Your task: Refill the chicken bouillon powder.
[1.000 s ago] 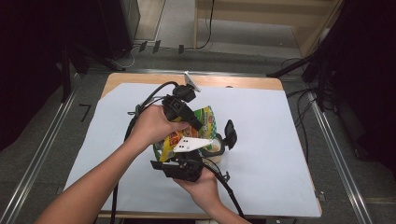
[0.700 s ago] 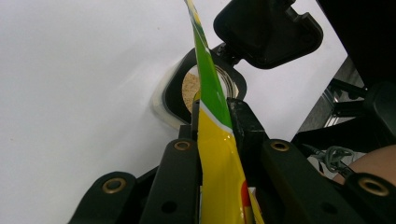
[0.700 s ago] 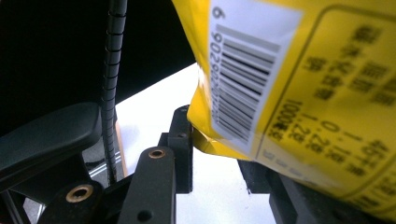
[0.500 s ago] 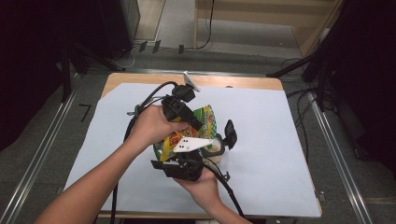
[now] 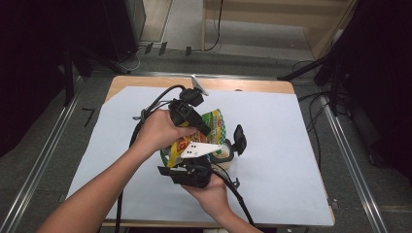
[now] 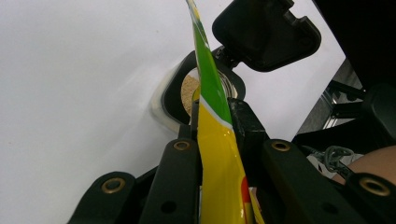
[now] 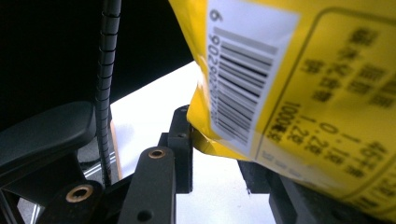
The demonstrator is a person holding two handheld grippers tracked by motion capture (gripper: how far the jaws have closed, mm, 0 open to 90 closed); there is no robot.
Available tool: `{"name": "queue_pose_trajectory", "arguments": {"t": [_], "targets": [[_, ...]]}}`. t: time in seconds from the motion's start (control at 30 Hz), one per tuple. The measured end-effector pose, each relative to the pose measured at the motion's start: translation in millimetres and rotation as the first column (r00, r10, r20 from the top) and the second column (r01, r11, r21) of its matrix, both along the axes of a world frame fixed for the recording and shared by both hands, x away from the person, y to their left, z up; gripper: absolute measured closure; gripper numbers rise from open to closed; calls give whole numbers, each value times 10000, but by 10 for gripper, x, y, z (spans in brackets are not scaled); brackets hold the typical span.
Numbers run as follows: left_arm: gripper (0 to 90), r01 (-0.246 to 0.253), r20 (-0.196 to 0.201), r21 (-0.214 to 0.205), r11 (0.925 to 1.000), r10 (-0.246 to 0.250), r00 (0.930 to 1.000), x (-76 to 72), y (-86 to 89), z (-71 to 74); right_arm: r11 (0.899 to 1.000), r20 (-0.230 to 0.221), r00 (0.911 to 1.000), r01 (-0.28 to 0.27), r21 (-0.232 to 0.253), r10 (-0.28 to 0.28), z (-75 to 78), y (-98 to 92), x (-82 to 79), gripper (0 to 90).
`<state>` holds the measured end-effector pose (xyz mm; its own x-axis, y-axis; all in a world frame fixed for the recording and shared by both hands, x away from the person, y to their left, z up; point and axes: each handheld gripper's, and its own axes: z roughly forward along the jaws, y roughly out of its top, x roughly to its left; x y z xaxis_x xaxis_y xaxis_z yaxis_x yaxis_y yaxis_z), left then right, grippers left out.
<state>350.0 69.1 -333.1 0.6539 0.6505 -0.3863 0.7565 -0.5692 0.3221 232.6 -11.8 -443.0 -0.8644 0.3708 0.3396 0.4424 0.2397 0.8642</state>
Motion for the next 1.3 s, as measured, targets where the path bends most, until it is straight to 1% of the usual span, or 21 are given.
{"name": "queue_pose_trajectory", "arguments": {"t": [0.17,0.57,1.0,1.3], "targets": [[820,19,-19,-21,10000,-19,10000,-1,2,-4,10000,50,10000,-3,-27,4,-2,3,-2,704],[818,49,-30,-20,10000,-49,10000,-6,0,-16,10000,7,10000,2,-30,-2,-12,5,-9,704],[818,82,-151,-34,10000,-83,9999,9,0,-25,10000,-1,10000,22,-36,-22,-11,5,-9,704],[818,75,-141,-39,10000,-75,9999,8,-5,-24,10000,5,10000,19,-44,-19,-9,1,-7,704]]}}
